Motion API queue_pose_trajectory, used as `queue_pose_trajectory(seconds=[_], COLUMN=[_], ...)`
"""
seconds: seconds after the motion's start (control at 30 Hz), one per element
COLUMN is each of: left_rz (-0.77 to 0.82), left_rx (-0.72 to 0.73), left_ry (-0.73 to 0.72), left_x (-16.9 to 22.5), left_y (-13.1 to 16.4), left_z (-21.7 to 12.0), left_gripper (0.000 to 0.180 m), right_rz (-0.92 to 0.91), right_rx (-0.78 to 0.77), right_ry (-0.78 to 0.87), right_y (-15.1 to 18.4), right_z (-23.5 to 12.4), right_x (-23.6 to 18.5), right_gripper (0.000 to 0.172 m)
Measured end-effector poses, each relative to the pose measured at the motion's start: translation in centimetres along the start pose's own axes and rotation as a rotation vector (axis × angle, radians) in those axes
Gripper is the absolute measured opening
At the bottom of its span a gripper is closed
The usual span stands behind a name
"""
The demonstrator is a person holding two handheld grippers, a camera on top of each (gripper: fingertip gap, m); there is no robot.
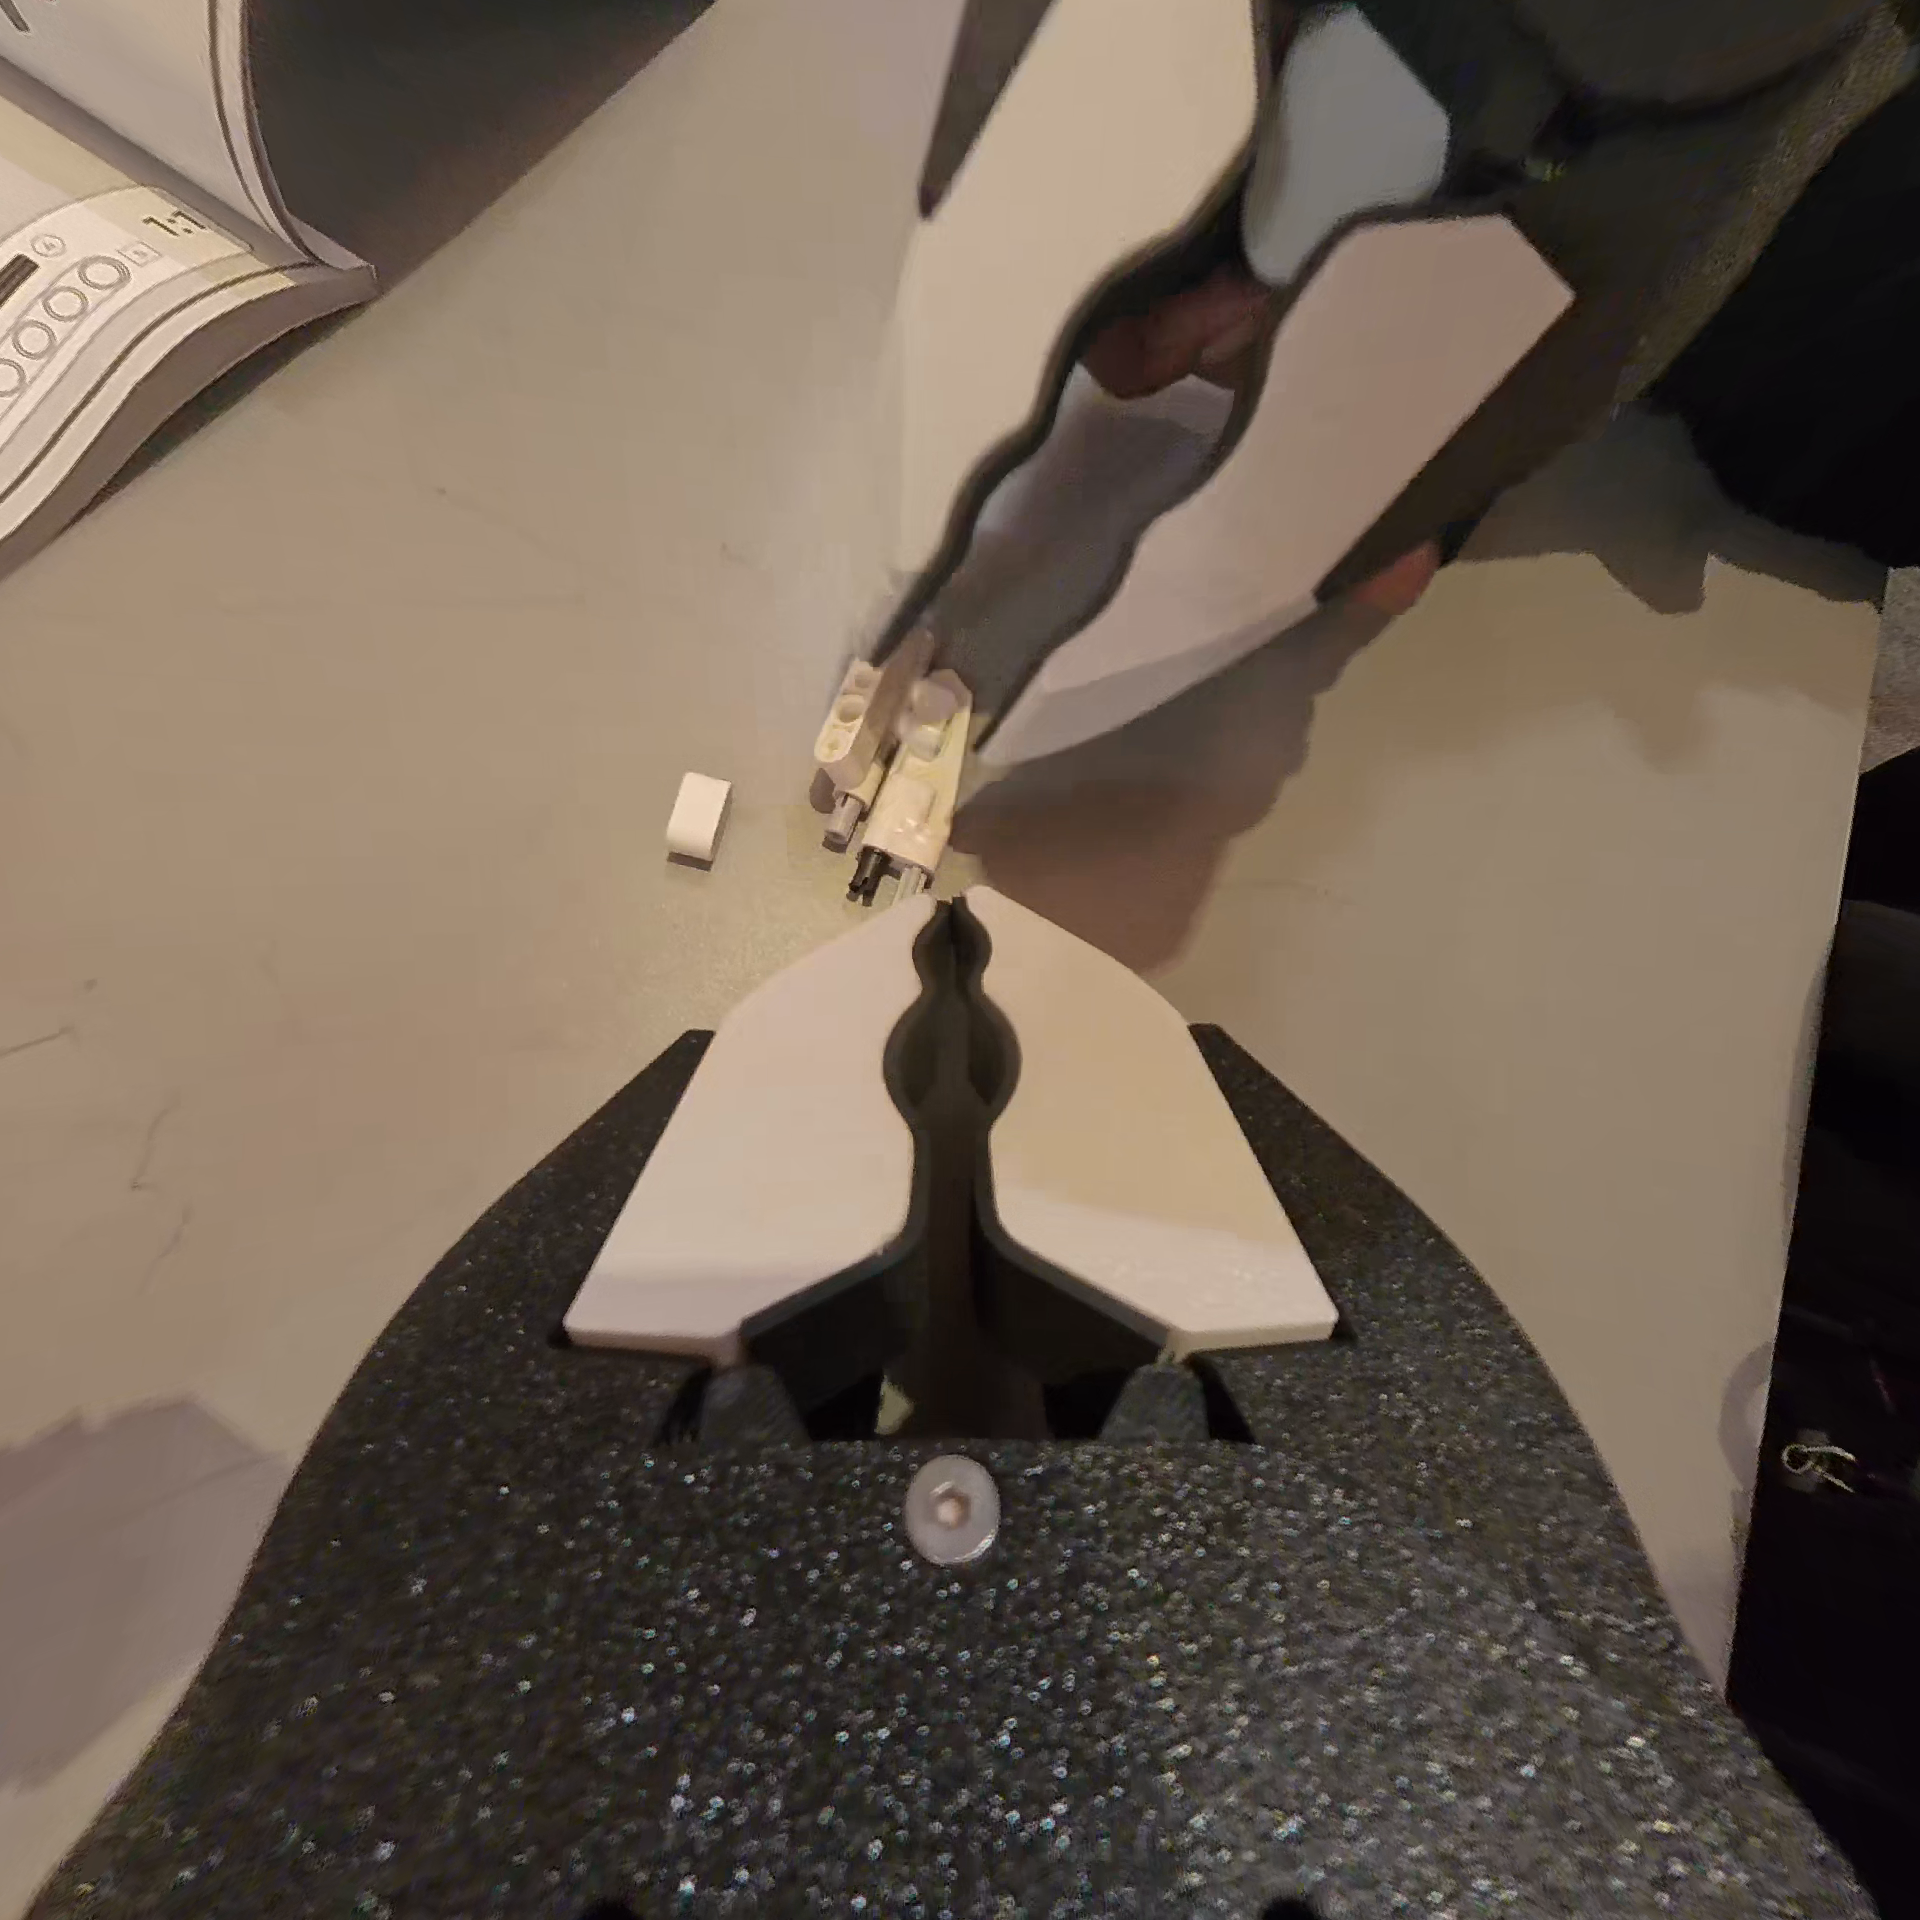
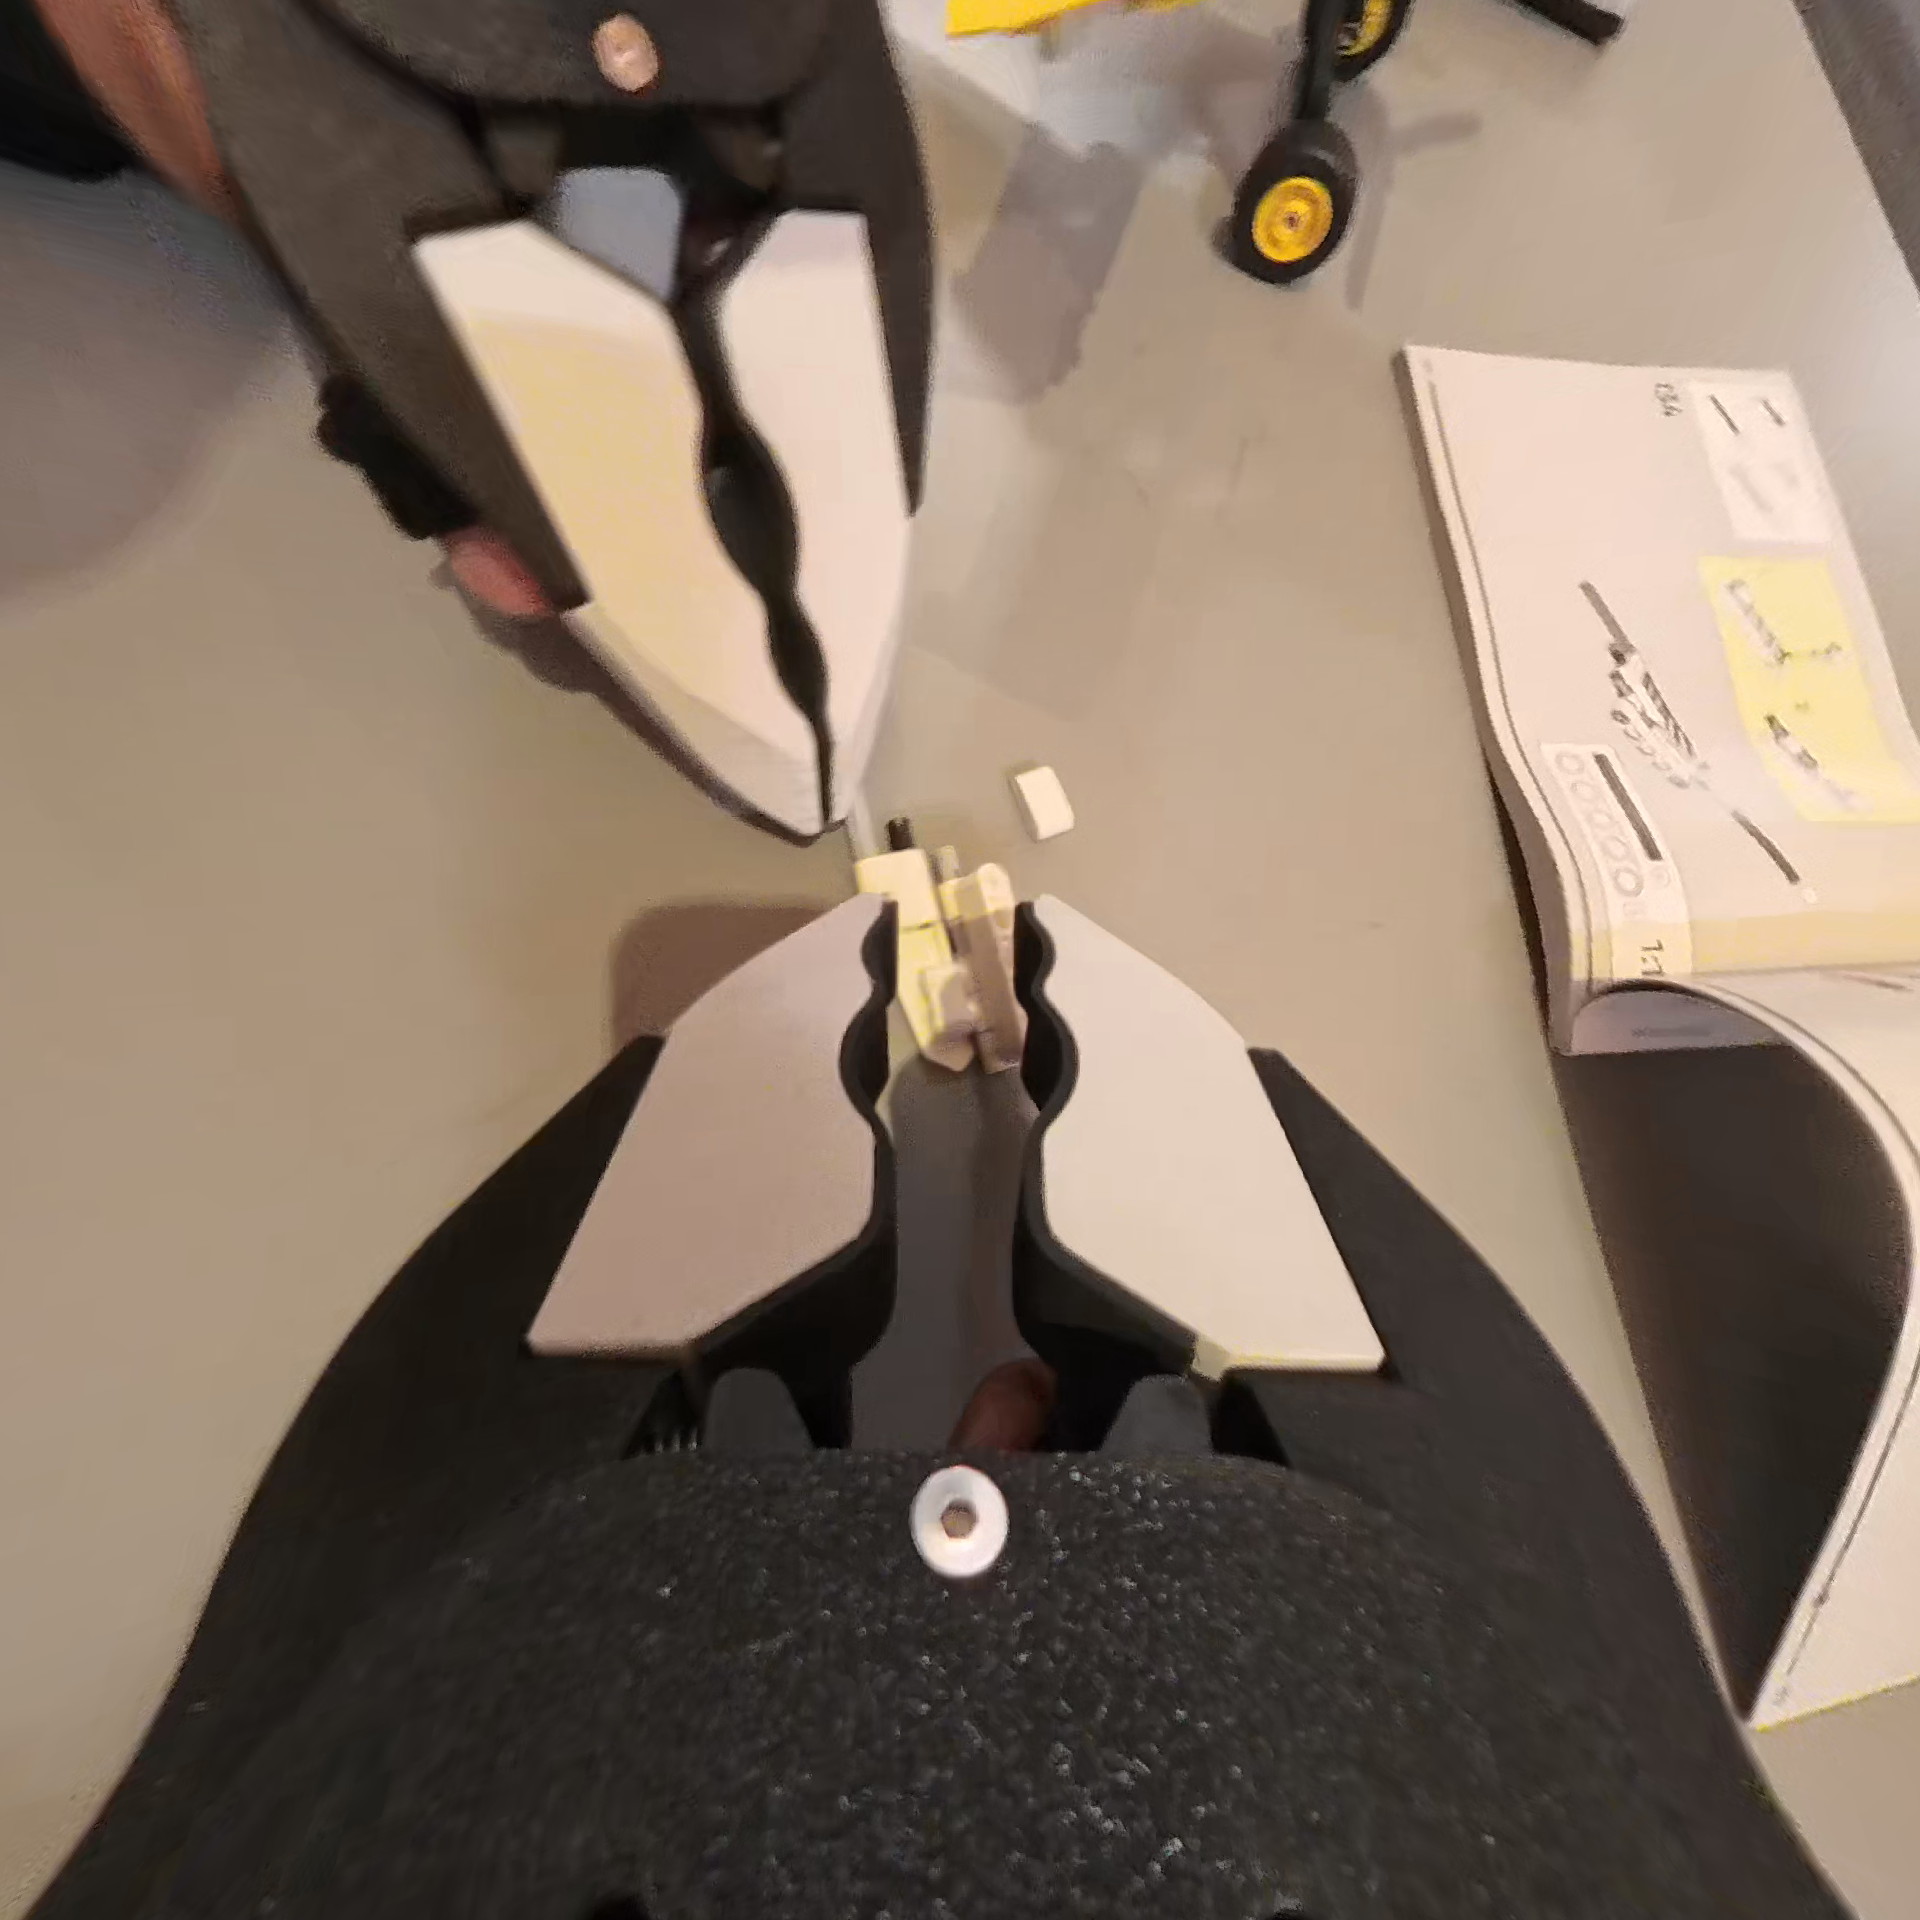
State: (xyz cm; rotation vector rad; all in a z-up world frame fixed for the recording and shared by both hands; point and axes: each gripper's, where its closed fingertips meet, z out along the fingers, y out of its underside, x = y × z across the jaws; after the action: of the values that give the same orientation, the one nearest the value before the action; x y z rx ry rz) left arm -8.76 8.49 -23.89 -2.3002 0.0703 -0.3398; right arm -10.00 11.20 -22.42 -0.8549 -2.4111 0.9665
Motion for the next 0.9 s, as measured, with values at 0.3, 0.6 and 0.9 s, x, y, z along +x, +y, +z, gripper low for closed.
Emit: queue_pose_trajectory(seconds=[0.3,0.6,0.9], left_rz=[-0.021,-0.066,-0.095], left_rx=[0.013,0.065,0.112], left_ry=[0.022,0.027,-0.008], left_x=[0.0,-0.3,-1.0], left_y=[-0.1,-0.6,-0.8], left_z=[-0.1,-0.7,-1.6], left_gripper=[0.000,0.000,0.000], right_rz=[0.012,-0.006,-0.251], right_rx=[-0.083,-0.059,-0.042], right_ry=[0.005,0.018,0.035], right_y=[1.7,1.2,-0.5], right_z=[1.2,0.6,1.3], right_x=[0.3,-0.1,-2.0], right_gripper=[0.022,0.028,0.025])
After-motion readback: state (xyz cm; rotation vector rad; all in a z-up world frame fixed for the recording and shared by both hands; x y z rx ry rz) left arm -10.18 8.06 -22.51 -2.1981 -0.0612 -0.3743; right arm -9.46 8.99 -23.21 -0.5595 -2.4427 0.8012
